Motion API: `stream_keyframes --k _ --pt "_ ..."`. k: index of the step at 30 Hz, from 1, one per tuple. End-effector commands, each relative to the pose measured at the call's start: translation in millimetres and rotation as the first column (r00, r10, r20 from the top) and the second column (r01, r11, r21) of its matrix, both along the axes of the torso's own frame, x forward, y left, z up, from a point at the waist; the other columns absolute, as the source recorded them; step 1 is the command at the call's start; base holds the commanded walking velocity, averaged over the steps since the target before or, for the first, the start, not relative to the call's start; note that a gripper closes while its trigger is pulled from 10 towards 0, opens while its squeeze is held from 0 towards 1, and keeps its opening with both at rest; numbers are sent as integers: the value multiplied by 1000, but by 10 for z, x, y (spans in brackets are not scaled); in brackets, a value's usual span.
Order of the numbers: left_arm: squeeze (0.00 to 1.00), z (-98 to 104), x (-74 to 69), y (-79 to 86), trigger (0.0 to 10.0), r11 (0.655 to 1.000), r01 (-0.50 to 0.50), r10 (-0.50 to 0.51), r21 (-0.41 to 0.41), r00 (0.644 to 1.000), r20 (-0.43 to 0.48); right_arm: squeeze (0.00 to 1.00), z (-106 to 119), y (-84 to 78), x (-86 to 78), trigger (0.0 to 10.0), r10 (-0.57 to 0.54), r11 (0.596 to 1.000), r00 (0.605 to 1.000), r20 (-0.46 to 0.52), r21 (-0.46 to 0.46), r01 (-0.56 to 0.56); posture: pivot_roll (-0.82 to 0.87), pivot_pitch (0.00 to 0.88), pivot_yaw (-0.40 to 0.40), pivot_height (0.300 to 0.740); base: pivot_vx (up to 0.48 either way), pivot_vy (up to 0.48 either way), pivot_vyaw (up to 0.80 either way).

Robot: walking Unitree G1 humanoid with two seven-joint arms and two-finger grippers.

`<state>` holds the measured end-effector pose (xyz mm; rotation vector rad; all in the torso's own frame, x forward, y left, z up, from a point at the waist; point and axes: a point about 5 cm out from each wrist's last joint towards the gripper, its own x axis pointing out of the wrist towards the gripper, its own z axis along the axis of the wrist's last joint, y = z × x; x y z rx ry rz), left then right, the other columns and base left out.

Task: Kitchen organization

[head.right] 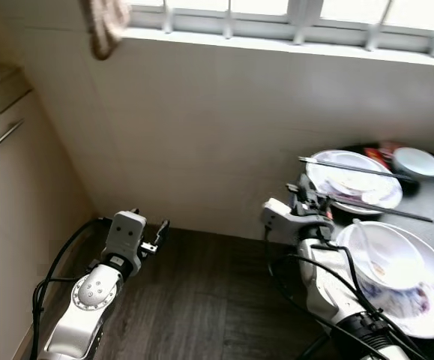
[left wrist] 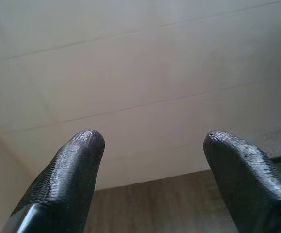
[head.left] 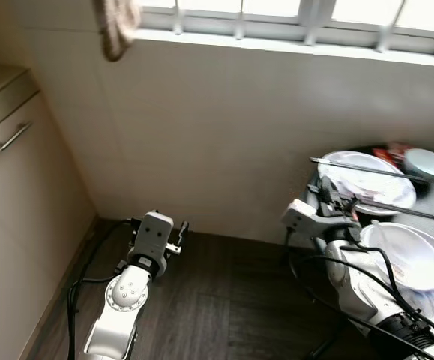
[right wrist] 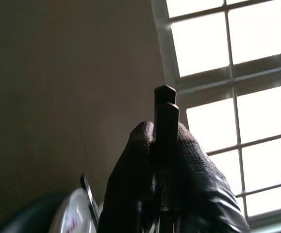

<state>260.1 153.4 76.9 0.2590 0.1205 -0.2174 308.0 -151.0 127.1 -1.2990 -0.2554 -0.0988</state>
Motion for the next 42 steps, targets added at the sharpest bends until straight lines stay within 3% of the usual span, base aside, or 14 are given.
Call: stream_keyframes --k 1,6,14,17,21,24,26,36,38,39,40,41,42 --pt "0 -14 1 -23 10000 1000 8 -8 -2 1000 -8 0 81 22 -10 0 31 999 999 30 37 -33 73 0 -73 740 0 0 800" --pt "0 15 13 -10 10000 1000 -2 2 -2 1000 14 0 193 241 -101 0 206 968 976 76 130 -214 71 0 -75 740 0 0 800" --pt "0 43 26 -21 10000 1000 -11 11 -9 999 32 0 240 407 -173 0 344 916 934 92 184 -356 73 0 -80 740 0 0 800" --pt "0 45 28 -28 10000 1000 -11 12 -10 999 33 0 238 418 -174 0 358 903 930 85 223 -368 71 0 -82 740 0 0 800" --pt "0 50 29 -37 10000 1000 -13 14 -14 999 36 0 191 353 -126 0 321 843 947 29 448 -299 69 0 -85 740 0 0 800" --pt "0 53 30 -39 10000 1000 -15 15 -15 999 38 0 170 347 -126 0 334 849 943 17 430 -308 68 0 -85 740 0 0 800" --pt "0 59 30 -43 10000 1000 -19 20 -15 999 44 0 109 324 -120 0 322 815 946 -19 515 -267 66 0 -87 740 0 0 800" --pt "0 76 37 -40 10000 1000 -28 29 -15 998 58 0 0 267 -94 0 326 751 942 -79 626 -207 67 0 -87 740 0 0 800" --pt "0 78 37 -41 10000 999 -29 30 -14 998 59 0 -21 274 -98 2588 333 748 939 -87 630 -207 67 0 -87 740 0 0 800" --pt "0 80 38 -41 10000 999 -29 30 -14 998 60 0 -28 278 -99 3333 337 747 937 -90 632 -208 68 0 -88 740 0 0 800" --pt "0 81 39 -41 10000 999 -29 30 -14 998 60 0 -33 284 -101 2039 341 745 936 -91 633 -210 68 0 -88 740 0 0 800" --pt "0 83 41 -41 10000 999 -29 30 -14 998 61 0 -39 290 -102 3098 348 738 933 -93 641 -211 69 0 -87 740 0 0 800" --pt "0 83 41 -41 10000 999 -29 30 -14 998 61 0 -39 290 -102 3098 348 738 933 -93 641 -211 69 0 -87 740 0 0 800"
